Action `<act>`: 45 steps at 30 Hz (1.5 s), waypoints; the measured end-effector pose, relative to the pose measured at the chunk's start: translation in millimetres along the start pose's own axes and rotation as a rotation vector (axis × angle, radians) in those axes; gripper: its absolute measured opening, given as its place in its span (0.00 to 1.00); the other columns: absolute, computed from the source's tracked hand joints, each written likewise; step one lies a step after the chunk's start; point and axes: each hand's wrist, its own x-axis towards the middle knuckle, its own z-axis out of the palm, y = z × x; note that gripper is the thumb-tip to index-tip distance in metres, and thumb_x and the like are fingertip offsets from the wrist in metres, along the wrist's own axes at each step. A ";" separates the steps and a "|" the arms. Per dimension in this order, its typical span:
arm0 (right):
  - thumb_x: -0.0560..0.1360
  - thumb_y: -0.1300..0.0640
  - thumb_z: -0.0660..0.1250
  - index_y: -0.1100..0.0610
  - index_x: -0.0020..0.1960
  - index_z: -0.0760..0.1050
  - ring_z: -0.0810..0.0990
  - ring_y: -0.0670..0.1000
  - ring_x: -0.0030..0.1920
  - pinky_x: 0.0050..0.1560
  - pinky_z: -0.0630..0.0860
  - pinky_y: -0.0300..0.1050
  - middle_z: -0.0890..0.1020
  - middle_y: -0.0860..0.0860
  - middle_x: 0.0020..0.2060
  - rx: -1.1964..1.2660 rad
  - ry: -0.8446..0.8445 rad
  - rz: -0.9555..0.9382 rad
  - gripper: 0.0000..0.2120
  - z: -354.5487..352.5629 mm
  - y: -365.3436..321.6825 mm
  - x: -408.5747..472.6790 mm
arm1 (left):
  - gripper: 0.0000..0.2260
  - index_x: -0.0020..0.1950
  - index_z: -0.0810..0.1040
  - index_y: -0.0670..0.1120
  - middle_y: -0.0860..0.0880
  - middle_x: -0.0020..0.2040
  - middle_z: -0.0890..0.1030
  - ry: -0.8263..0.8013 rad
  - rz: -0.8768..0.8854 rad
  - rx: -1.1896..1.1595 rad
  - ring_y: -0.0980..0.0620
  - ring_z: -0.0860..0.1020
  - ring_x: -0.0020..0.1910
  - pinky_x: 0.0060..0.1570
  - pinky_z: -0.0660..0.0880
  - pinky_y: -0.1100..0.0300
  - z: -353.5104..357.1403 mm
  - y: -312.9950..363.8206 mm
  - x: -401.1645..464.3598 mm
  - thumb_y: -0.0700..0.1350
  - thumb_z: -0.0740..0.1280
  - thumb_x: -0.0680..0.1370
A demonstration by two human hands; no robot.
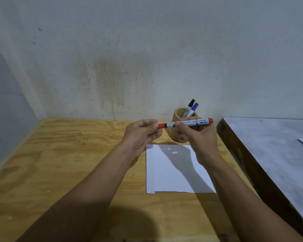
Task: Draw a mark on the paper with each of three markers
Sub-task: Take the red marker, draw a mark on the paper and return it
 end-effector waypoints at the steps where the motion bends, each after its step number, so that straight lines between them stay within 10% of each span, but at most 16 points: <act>1: 0.72 0.69 0.72 0.59 0.38 0.78 0.81 0.52 0.27 0.36 0.81 0.36 0.81 0.54 0.26 -0.008 -0.009 -0.009 0.08 -1.7 -0.8 0.5 | 0.07 0.51 0.78 0.34 0.39 0.41 0.81 0.005 0.012 0.000 0.48 0.82 0.35 0.39 0.82 0.61 1.2 0.1 -1.4 0.31 0.68 0.73; 16: 0.81 0.55 0.61 0.62 0.50 0.76 0.82 0.57 0.39 0.42 0.82 0.53 0.80 0.56 0.35 -0.153 0.144 -0.001 0.11 -36.0 -0.7 39.6 | 0.12 0.53 0.79 0.46 0.45 0.47 0.85 0.031 0.227 0.507 0.50 0.83 0.44 0.44 0.79 0.57 60.9 -24.3 -7.2 0.40 0.69 0.70; 23: 0.79 0.52 0.64 0.52 0.61 0.81 0.73 0.46 0.34 0.32 0.67 0.40 0.83 0.53 0.47 -1.107 -0.090 -0.066 0.13 -90.4 -38.6 99.8 | 0.20 0.62 0.77 0.51 0.53 0.57 0.81 -0.127 0.574 0.978 0.53 0.76 0.56 0.50 0.70 0.63 62.5 -8.0 4.5 0.40 0.65 0.71; 27: 0.79 0.58 0.64 0.53 0.58 0.83 0.76 0.50 0.39 0.38 0.72 0.41 0.85 0.54 0.54 -1.361 -0.278 -0.068 0.12 -84.6 -48.9 117.8 | 0.23 0.65 0.72 0.52 0.51 0.63 0.78 -0.248 0.641 1.320 0.43 0.74 0.59 0.58 0.72 0.47 58.7 -9.8 19.7 0.46 0.61 0.69; 36: 0.67 0.63 0.79 0.58 0.47 0.77 0.78 0.48 0.34 0.39 0.80 0.47 0.81 0.50 0.37 -0.936 -0.183 0.006 0.14 -61.1 -50.6 124.2 | 0.29 0.71 0.66 0.48 0.48 0.75 0.66 -0.249 0.592 1.481 0.41 0.64 0.72 0.69 0.64 0.46 50.7 -17.4 27.8 0.35 0.63 0.71; 45: 0.77 0.56 0.65 0.59 0.68 0.70 0.78 0.61 0.58 0.58 0.76 0.55 0.80 0.60 0.58 -1.115 -0.105 -0.020 0.20 -41.7 1.6 111.0 | 0.29 0.72 0.65 0.47 0.48 0.75 0.64 -0.242 0.618 1.479 0.41 0.66 0.71 0.67 0.65 0.45 48.4 -23.7 30.8 0.36 0.64 0.71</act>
